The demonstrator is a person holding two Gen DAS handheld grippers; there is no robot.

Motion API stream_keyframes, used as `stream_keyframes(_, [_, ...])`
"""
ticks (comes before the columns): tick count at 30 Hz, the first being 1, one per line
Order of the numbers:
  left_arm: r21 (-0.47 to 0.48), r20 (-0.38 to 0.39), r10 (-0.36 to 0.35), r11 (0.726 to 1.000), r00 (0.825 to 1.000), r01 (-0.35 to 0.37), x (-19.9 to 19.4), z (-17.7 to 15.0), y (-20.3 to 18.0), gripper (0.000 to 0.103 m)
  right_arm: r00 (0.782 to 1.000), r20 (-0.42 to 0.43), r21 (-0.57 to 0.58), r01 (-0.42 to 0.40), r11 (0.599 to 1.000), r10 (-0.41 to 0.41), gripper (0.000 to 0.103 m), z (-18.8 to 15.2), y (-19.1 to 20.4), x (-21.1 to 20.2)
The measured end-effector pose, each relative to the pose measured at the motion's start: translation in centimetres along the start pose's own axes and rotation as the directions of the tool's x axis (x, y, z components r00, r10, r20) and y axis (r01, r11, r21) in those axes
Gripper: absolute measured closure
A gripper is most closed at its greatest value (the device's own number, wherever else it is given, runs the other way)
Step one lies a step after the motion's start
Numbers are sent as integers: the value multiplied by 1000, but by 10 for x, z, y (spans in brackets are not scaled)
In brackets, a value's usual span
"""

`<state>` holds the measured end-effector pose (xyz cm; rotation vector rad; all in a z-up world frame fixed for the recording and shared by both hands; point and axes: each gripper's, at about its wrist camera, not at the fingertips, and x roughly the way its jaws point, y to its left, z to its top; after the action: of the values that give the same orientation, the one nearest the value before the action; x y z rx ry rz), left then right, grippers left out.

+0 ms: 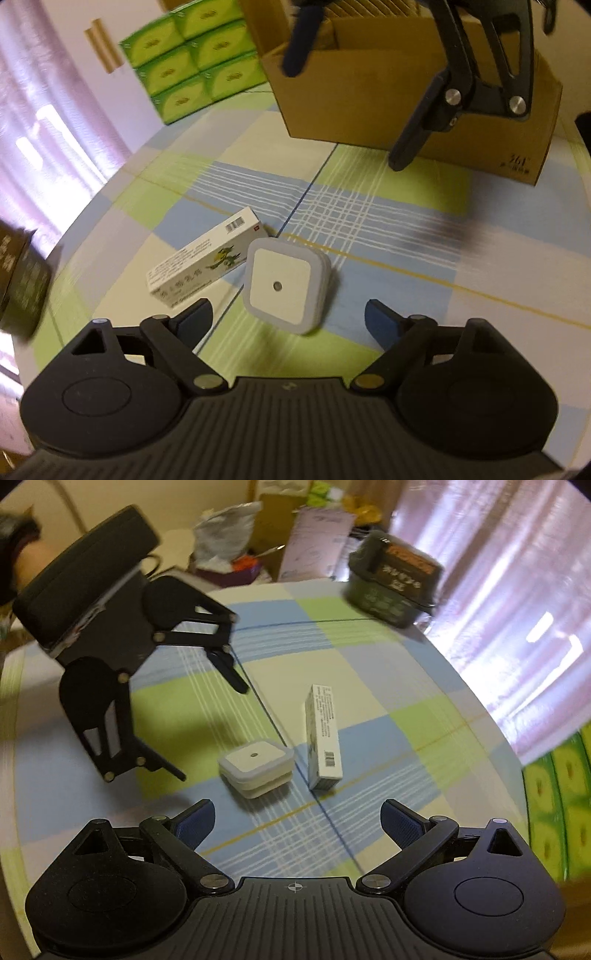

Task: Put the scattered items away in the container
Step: 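Grasp the white square night light with the left tool while the right grasps the white medicine box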

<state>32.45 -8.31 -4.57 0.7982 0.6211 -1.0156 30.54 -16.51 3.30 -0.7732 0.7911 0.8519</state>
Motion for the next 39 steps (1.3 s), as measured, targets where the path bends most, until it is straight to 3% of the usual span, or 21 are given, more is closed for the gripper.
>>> stream_keyframes(4, [35, -7, -39, 999, 999, 39, 17, 6, 9, 23, 999, -30, -51, -17, 999, 16, 20, 6, -11, 21])
stream_keyframes(8, [83, -10, -79, 993, 997, 80, 32, 10, 13, 24, 998, -58, -71, -37, 997, 33, 21, 7, -23, 43])
stream_keyframes(10, [100, -14, -100, 990, 995, 101, 38, 11, 15, 29, 997, -71, -76, -48, 996, 42, 21, 8, -28, 52])
stream_keyframes(17, [104, -7, -165, 981, 986, 165, 50, 11, 22, 36, 992, -98, -93, -94, 991, 84, 21, 11, -36, 70])
stream_keyframes(19, [88, -14, -165, 982, 986, 166, 51, 11, 23, 42, 991, -104, -90, -99, 991, 89, 21, 15, -38, 77])
stream_keyframes(28, [59, -37, -182, 981, 983, 184, 27, -11, 20, 42, 990, -108, -63, -102, 993, 94, 22, 34, -38, 109])
stream_keyframes(29, [61, -42, -183, 981, 982, 185, 22, -15, 20, 42, 990, -109, -58, -100, 993, 94, 34, 37, -37, 113])
stream_keyframes(31, [61, -52, -172, 983, 984, 175, 14, -24, 20, 42, 989, -118, -36, -99, 994, 94, 42, 42, -37, 122])
stream_keyframes(39, [1, -36, -144, 990, 989, 144, 1, -47, 27, 42, 988, -123, 37, -92, 995, 96, 42, 58, -36, 154])
